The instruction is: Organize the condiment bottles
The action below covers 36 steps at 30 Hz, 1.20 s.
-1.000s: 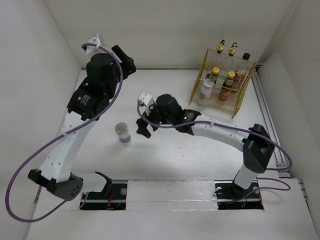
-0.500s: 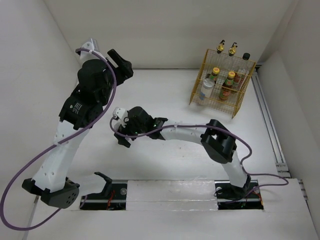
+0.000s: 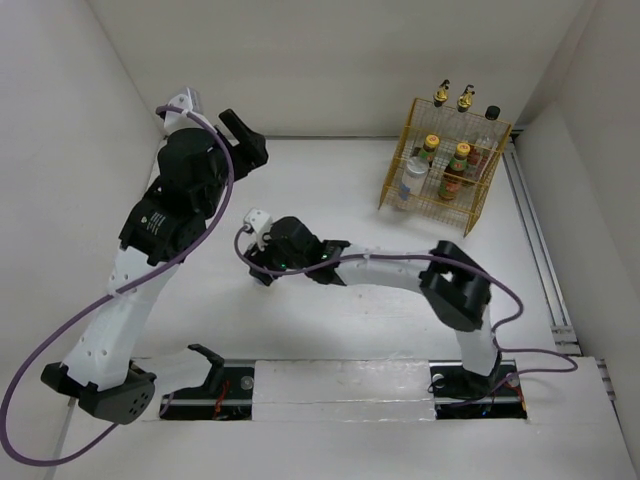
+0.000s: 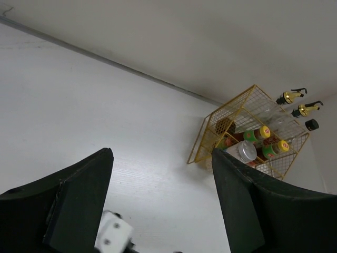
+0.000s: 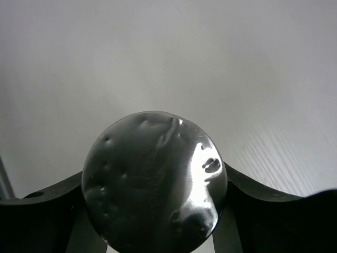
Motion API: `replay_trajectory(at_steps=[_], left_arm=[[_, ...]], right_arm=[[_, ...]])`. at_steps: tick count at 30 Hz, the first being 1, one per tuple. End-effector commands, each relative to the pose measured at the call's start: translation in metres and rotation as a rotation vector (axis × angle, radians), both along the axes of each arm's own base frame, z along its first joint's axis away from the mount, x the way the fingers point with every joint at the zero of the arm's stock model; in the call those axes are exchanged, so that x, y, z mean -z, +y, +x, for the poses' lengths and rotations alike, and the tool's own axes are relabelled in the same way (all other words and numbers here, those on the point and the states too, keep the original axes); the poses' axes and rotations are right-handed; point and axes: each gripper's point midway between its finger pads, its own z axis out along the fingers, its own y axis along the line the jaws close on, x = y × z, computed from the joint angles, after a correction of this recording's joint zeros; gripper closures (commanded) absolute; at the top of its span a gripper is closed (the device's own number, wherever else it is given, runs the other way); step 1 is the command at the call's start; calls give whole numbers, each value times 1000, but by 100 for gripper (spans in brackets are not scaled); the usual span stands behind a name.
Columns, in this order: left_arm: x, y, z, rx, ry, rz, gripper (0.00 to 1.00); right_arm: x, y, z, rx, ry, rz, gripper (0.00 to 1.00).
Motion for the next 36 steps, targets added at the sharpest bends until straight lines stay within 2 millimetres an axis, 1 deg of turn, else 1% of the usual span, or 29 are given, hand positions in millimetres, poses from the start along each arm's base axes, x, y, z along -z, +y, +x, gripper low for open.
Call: replay_trajectory(at_steps=[1, 2, 3, 4, 5, 6, 7, 8, 9, 10, 11, 12, 13, 15, 16, 17, 18, 19, 20, 21, 22, 24, 27, 29, 30, 31, 32, 35, 36], left_arm=[[-17, 1, -2, 15, -59, -6, 29], [-11, -5, 3, 29, -48, -3, 25], [-11, -7, 2, 43, -47, -5, 23], [-7, -12, 8, 53, -48, -7, 21], [-1, -22, 12, 89, -36, -8, 18], [4, -29, 13, 117, -32, 8, 10], [4, -36, 14, 134, -39, 14, 6], [10, -46, 20, 148, -37, 36, 2], [13, -54, 21, 166, -37, 46, 0], [11, -64, 22, 214, -42, 34, 0], [16, -67, 26, 215, -28, 40, 0], [26, -81, 30, 254, -9, 44, 0], [27, -85, 32, 267, -5, 43, 0], [33, -100, 39, 318, 4, 36, 0], [31, -104, 40, 332, 4, 32, 0], [30, -108, 43, 342, -1, 28, 0], [32, -111, 45, 355, 1, 38, 0], [38, -117, 50, 364, 17, 43, 0], [39, -120, 52, 379, 16, 52, 0], [36, -121, 54, 380, 7, 59, 0], [43, -123, 54, 390, 26, 64, 0], [43, -123, 55, 392, 24, 73, 0], [58, -127, 54, 412, 46, 77, 0], [62, -130, 50, 437, 49, 72, 0], [66, -133, 47, 448, 58, 76, 0], [72, -133, 47, 448, 69, 80, 0], [70, -134, 48, 451, 57, 87, 0], [80, -137, 43, 472, 67, 104, 0], [73, -136, 42, 486, 40, 116, 0]], right_arm=[[-158, -44, 5, 100, -179, 275, 60], [-172, -67, 16, 150, -200, 291, 61], [-167, -90, 17, 181, -198, 273, 61], [-205, -120, 15, 228, -225, 340, 61], [-214, -145, 22, 301, -230, 348, 61], [-213, -180, 38, 390, -221, 328, 63], [-228, -212, 35, 448, -225, 361, 63], [-231, -237, 42, 519, -229, 354, 63], [-226, -274, 55, 617, -227, 309, 63], [-235, -299, 53, 672, -238, 321, 63], [-235, -316, 57, 713, -239, 308, 63], [-234, -334, 61, 762, -241, 292, 63], [-232, -364, 70, 844, -241, 266, 63], [-238, -389, 79, 900, -251, 267, 63], [-237, -412, 90, 957, -250, 255, 63], [-246, -419, 96, 965, -254, 262, 63], [-234, -423, 110, 979, -222, 232, 63], [-232, -428, 117, 989, -215, 226, 63], [-231, -439, 125, 1023, -213, 217, 64], [-232, -443, 137, 1038, -218, 218, 64], [-229, -445, 142, 1041, -208, 225, 64], [-230, -459, 157, 1083, -208, 232, 64], [-223, -474, 171, 1116, -205, 226, 65], [-212, -479, 181, 1136, -179, 216, 65], [-215, -483, 183, 1145, -198, 229, 65], [-207, -483, 186, 1146, -186, 220, 65], [-202, -490, 187, 1161, -184, 216, 65], [-193, -503, 194, 1203, -190, 207, 65], [-193, -503, 194, 1203, -190, 207, 65]])
